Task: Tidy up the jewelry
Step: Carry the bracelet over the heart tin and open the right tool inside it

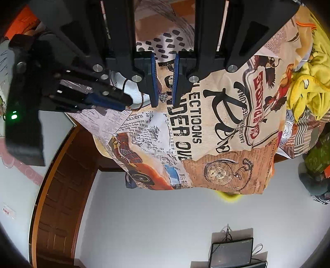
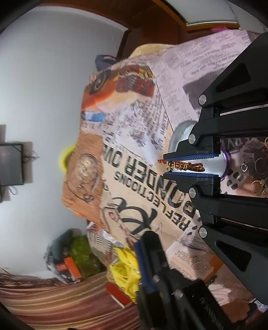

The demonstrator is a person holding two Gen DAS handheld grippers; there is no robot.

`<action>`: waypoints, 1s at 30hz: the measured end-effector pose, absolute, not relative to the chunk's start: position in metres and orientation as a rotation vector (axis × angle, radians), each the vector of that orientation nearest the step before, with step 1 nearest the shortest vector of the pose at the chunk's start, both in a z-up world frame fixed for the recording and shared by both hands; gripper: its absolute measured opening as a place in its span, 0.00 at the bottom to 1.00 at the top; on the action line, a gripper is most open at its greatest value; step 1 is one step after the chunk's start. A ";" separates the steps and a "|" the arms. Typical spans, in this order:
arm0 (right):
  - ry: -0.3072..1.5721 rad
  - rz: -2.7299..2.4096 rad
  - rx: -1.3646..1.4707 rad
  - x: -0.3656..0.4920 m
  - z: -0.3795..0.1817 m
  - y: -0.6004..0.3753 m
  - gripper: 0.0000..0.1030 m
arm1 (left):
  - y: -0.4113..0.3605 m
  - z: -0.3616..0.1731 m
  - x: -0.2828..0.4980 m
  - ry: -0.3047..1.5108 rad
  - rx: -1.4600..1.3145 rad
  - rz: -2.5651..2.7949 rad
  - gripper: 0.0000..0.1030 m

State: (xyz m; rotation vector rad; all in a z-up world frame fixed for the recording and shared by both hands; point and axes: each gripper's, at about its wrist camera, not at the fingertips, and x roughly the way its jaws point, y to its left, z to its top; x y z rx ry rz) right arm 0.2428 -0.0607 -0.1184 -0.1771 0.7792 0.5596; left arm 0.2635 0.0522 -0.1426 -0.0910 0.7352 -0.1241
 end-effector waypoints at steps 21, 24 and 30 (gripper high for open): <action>0.914 0.529 -0.198 0.262 -0.146 -0.097 0.09 | 0.014 -0.183 0.304 0.864 -0.083 -0.236 0.12; 0.903 0.535 -0.192 0.260 -0.143 -0.100 0.18 | 0.010 -0.186 0.308 0.875 -0.078 -0.243 0.12; 0.861 0.518 -0.195 0.254 -0.135 -0.108 0.28 | 0.004 -0.190 0.313 0.892 -0.077 -0.255 0.12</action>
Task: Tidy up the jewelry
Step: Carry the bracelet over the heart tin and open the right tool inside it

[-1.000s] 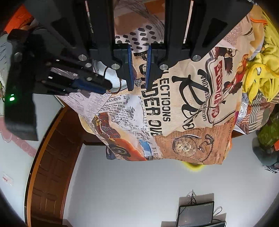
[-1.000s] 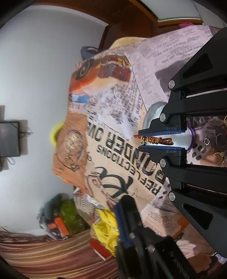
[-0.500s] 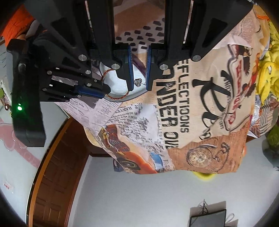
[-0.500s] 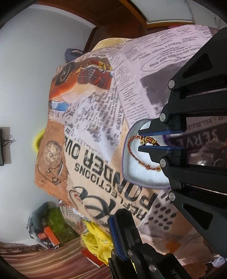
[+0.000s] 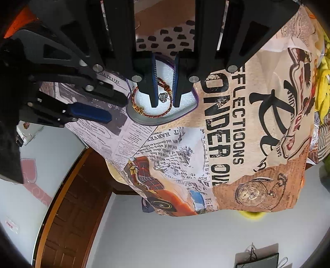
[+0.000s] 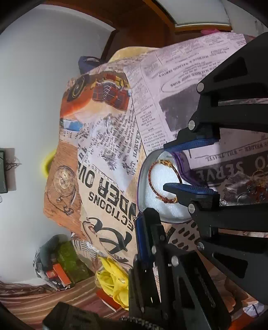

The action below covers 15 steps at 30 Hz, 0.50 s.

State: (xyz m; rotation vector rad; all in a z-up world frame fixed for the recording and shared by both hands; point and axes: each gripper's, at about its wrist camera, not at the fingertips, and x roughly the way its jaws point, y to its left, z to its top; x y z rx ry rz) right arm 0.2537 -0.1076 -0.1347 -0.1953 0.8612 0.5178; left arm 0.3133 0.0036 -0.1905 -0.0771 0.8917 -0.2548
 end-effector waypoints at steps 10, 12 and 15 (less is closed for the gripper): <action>0.837 0.477 -0.198 0.245 -0.131 -0.118 0.28 | -0.005 -0.196 0.317 0.920 -0.064 -0.265 0.12; 0.837 0.476 -0.194 0.243 -0.130 -0.120 0.28 | -0.005 -0.195 0.316 0.920 -0.061 -0.264 0.12; 0.833 0.463 -0.194 0.241 -0.130 -0.121 0.28 | -0.004 -0.191 0.313 0.915 -0.061 -0.260 0.12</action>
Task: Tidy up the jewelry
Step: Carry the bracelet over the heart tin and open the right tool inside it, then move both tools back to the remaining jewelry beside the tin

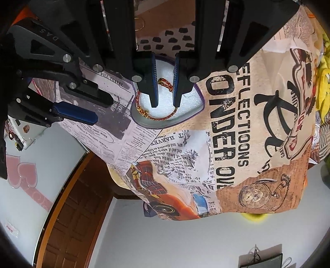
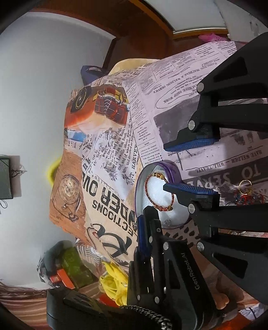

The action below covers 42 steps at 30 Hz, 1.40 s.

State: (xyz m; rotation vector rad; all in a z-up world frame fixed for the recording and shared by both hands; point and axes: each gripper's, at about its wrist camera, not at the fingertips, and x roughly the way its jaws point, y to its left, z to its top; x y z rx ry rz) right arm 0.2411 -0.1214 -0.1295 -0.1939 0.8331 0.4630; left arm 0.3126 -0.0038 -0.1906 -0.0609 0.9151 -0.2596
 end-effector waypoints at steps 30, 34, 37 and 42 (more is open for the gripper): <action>0.763 0.415 -0.141 0.174 -0.091 -0.143 0.47 | 0.006 -0.151 0.209 0.878 -0.007 -0.190 0.44; 0.786 0.404 -0.134 0.170 -0.099 -0.149 0.47 | 0.006 -0.161 0.204 0.906 -0.009 -0.191 0.44; 0.811 0.394 -0.135 0.169 -0.108 -0.152 0.47 | 0.003 -0.171 0.200 0.931 -0.013 -0.197 0.44; 0.870 0.388 -0.141 0.167 -0.128 -0.158 0.47 | -0.005 -0.189 0.196 0.976 -0.012 -0.221 0.44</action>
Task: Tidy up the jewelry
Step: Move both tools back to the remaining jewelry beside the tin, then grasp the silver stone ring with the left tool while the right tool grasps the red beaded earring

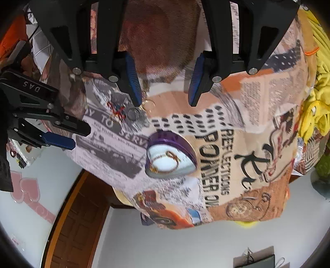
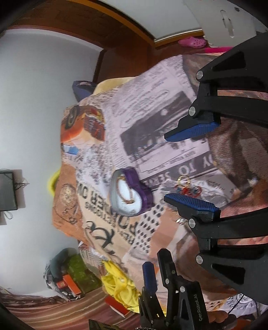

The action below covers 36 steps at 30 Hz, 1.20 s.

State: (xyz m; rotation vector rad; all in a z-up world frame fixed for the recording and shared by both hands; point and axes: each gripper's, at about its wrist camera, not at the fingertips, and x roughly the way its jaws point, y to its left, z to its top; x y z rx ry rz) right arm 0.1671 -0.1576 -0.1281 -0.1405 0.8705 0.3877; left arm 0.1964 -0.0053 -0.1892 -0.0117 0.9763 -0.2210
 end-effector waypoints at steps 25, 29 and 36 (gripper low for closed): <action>0.929 0.408 -0.131 0.154 -0.160 -0.168 0.47 | -0.043 -0.232 0.213 1.067 -0.030 -0.343 0.44; 0.928 0.406 -0.124 0.155 -0.159 -0.170 0.47 | -0.044 -0.233 0.218 1.063 -0.036 -0.336 0.38; 0.933 0.427 -0.120 0.156 -0.159 -0.167 0.47 | -0.040 -0.233 0.216 1.057 -0.043 -0.333 0.28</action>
